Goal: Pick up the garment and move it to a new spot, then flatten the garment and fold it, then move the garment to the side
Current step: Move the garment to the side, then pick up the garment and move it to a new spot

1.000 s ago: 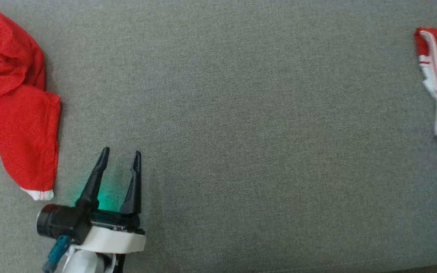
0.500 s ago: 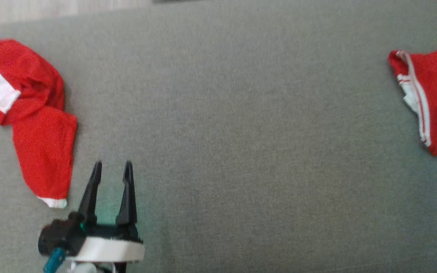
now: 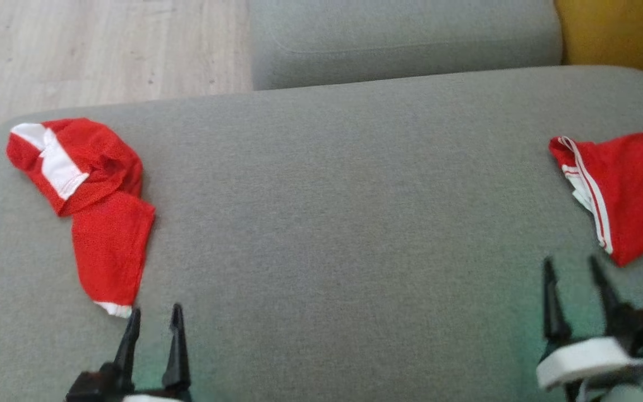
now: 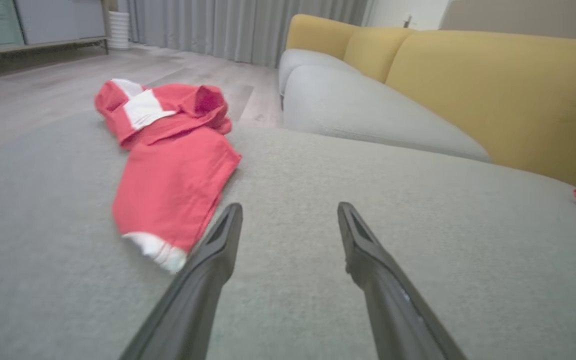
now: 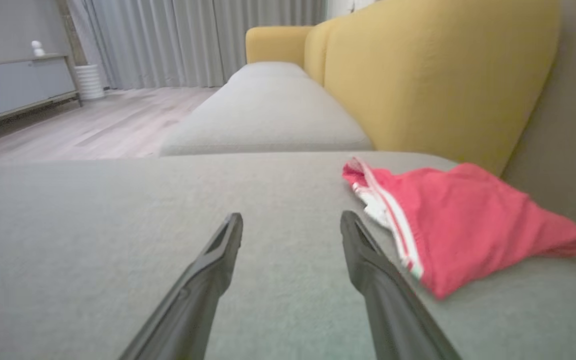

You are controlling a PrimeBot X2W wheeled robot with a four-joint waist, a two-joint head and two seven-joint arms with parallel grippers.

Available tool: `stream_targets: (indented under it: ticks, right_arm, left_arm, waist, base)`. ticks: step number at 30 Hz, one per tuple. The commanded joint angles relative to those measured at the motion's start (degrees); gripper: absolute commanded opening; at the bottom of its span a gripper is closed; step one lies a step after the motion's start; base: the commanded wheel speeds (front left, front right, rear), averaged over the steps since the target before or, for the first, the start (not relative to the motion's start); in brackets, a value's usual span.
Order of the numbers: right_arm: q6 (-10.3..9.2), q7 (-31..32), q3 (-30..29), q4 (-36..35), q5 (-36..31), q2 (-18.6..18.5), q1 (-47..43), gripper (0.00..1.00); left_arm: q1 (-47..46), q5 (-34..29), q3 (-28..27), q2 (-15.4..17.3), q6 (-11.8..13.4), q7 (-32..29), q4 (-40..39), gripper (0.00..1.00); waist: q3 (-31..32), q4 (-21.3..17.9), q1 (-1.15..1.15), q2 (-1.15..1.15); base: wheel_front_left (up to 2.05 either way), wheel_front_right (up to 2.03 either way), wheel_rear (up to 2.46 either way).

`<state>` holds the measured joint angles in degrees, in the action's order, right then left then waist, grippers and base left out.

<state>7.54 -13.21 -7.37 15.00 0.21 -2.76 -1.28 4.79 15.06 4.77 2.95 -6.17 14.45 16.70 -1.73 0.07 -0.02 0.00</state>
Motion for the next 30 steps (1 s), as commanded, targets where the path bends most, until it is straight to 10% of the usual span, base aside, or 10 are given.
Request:
stream_targets:
  ticks: [1, 30]
  right_arm:
    - [-0.05, -1.13, 2.59, -0.63, 0.92, -0.28, 0.44, 1.00]
    - [-0.05, -1.78, 15.86, 2.28, 3.52, -0.12, 0.73, 1.00]
  left_arm:
    - [-0.92, -0.32, -2.77, -0.02, 0.38, 0.55, -0.60, 1.00]
    - [1.34, 3.34, -3.14, -0.07, 0.87, 0.55, -2.99, 1.00]
  waist:
    - [0.53, 0.70, 0.02, 0.00]
    - [0.60, 21.55, 0.02, 0.00]
  base:
    - [0.00, 0.00, 0.00]
    - [0.00, 0.00, 0.00]
